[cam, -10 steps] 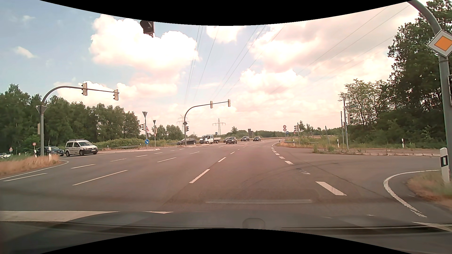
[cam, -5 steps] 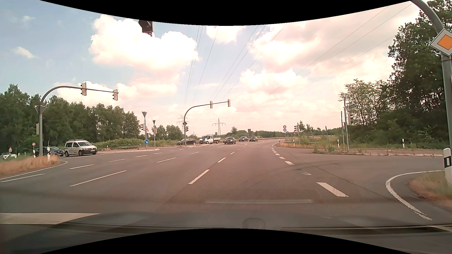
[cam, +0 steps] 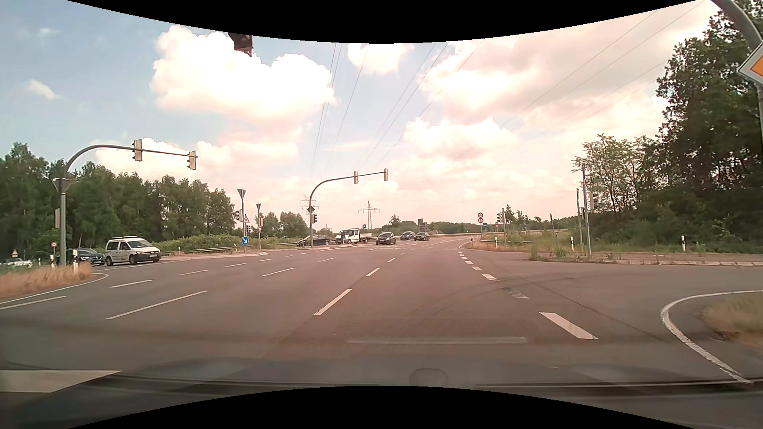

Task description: Follow the waypoints while adhering to traffic rules and regulations

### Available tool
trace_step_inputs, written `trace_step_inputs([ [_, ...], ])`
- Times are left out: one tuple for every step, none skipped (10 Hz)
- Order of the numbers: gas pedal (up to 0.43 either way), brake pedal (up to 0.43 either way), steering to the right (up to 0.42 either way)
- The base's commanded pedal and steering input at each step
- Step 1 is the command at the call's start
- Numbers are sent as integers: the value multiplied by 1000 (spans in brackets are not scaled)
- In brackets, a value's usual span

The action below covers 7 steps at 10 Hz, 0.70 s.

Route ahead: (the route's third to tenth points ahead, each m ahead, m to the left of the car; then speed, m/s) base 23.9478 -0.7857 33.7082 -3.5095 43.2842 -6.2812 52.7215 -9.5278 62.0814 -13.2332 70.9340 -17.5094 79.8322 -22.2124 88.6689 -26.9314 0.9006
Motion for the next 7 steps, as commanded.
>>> trace_step_inputs([
  [197, 0, 19],
  [197, 0, 19],
  [209, 0, 19],
  [260, 0, 19],
  [311, 0, 19],
  [331, 0, 19],
  [350, 0, 19],
])
